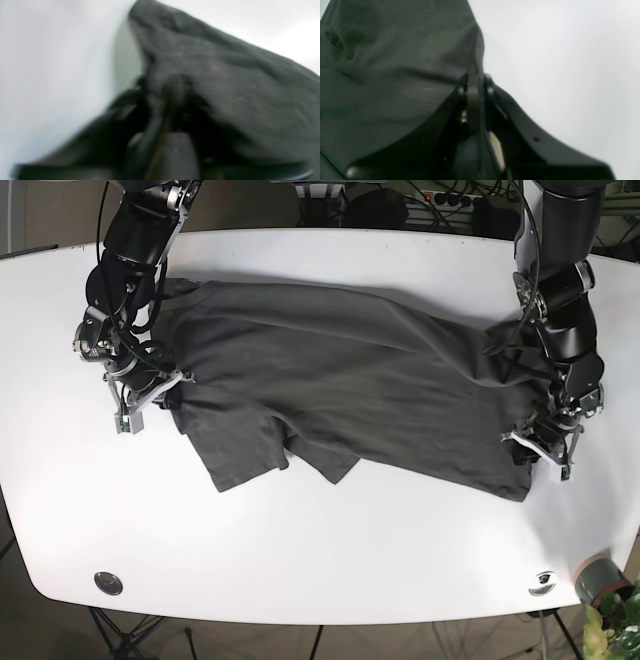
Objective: Fold the T-shirt properly
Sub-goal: 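Lower the left gripper to the shirt's side edge and grasp it, then lift the shirt edge with both grippers and stretch it taut between them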
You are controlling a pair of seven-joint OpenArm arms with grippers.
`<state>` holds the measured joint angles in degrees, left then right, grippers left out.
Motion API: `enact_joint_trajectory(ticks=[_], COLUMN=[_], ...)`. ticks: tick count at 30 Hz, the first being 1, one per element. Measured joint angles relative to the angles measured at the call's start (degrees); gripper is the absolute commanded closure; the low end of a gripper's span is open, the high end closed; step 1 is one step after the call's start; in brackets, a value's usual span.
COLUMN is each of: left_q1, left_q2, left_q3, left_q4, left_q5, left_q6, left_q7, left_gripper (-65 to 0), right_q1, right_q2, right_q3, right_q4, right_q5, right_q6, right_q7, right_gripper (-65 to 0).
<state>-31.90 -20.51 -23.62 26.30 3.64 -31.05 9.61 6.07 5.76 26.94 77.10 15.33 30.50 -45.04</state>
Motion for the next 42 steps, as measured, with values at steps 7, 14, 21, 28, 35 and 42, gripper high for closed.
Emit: enact_joint_trajectory(ticks=[7, 14, 21, 28, 35, 42], left_q1=[0.57, 3.39, 1.27, -4.44, -13.81, -24.26], left_q2=[0.50, 4.00, 7.52, 8.74, 8.52, 5.90], left_q3=[0.00, -0.04, 0.74, 0.50, 0.44, 0.26], left_q4=[3.74, 28.02, 38.95, 47.50, 48.43, 48.17], left_q5=[0.92, 1.29, 1.20, 1.36, 1.44, 1.57], left_q6=[0.85, -2.78, -3.72, -3.26, -3.32, -3.30], left_q7=[1.88, 16.15, 21.07, 27.74, 28.15, 28.55], left_gripper=[0.0, 0.0, 0.0, 0.0, 0.0, 0.0], right_q1=[1.16, 5.70, 13.38, 23.87, 37.66, 50.42], right_q2=[0.44, 2.95, 4.48, 7.30, 11.74, 14.03], right_q3=[-0.02, -0.35, -0.17, -0.70, -11.10, -16.09], right_q4=[0.35, 0.76, 0.70, 0.66, -2.80, -8.02], right_q5=[-0.09, -0.11, -0.20, 0.11, 0.31, 0.31], right_q6=[0.00, 0.59, 0.24, 0.81, 0.79, 0.83], right_q7=[-0.15, -2.40, -4.90, -8.17, -8.17, -8.87], right_gripper=[-2.2, -2.2, -2.2, -2.2, -2.2, -2.2])
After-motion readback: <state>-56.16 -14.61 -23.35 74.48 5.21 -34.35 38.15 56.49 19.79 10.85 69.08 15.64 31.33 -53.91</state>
